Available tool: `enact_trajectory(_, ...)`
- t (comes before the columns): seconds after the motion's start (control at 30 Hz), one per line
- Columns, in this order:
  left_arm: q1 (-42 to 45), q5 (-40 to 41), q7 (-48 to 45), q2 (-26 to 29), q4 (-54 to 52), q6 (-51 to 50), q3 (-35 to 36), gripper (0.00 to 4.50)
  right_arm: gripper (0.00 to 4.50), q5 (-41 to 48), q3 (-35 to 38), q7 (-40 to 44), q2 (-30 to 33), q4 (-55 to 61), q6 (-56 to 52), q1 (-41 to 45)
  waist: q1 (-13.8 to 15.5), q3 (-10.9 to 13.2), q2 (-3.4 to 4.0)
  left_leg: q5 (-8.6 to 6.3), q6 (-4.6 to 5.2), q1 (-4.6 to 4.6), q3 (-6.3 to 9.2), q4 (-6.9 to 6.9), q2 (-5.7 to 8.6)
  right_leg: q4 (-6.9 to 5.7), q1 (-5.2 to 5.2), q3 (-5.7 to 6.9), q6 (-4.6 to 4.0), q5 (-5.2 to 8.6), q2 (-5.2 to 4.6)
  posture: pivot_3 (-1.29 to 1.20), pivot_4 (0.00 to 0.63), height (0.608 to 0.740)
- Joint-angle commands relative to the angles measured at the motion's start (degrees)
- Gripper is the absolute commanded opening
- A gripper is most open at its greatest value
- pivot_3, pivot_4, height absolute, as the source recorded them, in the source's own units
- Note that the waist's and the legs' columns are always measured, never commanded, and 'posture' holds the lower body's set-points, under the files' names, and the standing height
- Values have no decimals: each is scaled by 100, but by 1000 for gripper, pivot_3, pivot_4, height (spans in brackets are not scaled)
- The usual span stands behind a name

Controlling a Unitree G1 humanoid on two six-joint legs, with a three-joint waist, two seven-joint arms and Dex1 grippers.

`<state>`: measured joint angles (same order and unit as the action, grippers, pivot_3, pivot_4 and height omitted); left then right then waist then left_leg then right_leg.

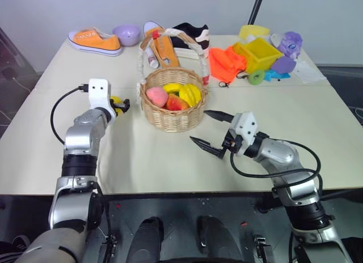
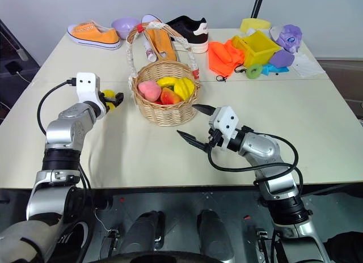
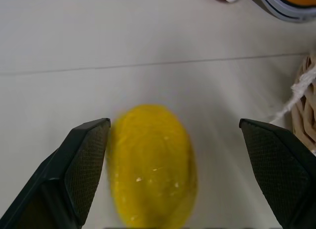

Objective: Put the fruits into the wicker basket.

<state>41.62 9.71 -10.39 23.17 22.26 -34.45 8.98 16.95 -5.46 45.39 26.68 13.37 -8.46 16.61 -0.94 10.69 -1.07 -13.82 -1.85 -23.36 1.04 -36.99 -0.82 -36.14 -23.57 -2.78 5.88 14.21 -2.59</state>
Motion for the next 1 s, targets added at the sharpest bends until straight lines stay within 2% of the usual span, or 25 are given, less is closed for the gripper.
enact_trajectory(0.03, 205, -156, -8, 50, 220, 59, -77, 4500, 4475, -15, 64, -71, -13, 220, 84, -3, 15, 0, 0, 0, 0, 0, 1, 0, 0, -1, 0, 1, 0, 0, 0, 0, 150, 740)
enact_trajectory(0.4, 222, -183, 68, -163, 503, 167, -35, 4500, 4475, -138, 54, -199, -9, 325, 111, -162, 20, 1, -1, 0, 0, -2, 5, -4, 3, -1, 3, 2, 4, -2, -2, 0, 150, 740)
enact_trajectory(0.47, 229, -207, 150, -187, 543, 279, 14, 3968, 4500, -150, 49, -205, -1, 312, 121, -146, 11, 1, -1, 0, 0, -1, 5, -4, 3, -1, 3, 2, 5, -3, -2, 0, 150, 740)
enact_trajectory(0.57, 246, -196, 115, -208, 585, 308, 13, 2606, 4500, -203, 38, -205, 0, 252, 160, -110, 18, 1, -2, 0, 0, -1, 5, -4, 3, -2, 2, 2, 5, -3, -2, 0, 150, 740)
enact_trajectory(0.6, 249, -182, 106, -215, 605, 293, 18, 2332, 4500, -219, 37, -205, -6, 238, 166, -96, 19, 1, -1, 0, 0, -1, 5, -4, 3, -2, 3, 2, 5, -3, -2, 0, 150, 740)
enact_trajectory(0.7, 215, -170, 156, -222, 536, 307, 59, 2216, 4500, -234, 45, -205, -13, 245, 159, -57, 19, 1, -2, 0, -1, -1, 5, -5, 3, -2, 3, 2, 6, -3, -2, 0, 150, 740)
enact_trajectory(0.87, -275, -89, 59, 78, -669, 84, 241, 2216, 4500, -101, 265, -215, 32, 327, 167, -149, -5, 1, -2, 0, -1, -1, 5, -3, 3, -2, 2, 2, 7, -4, -2, 0, 150, 740)
enact_trajectory(1.0, -1013, 836, -410, 156, -2950, -477, 723, 2216, 4500, 333, 820, -279, 160, 563, -37, -370, 10, 1, -2, 0, -1, -4, 11, 4, -7, -7, -4, 2, 7, -5, -5, 0, 150, 740)
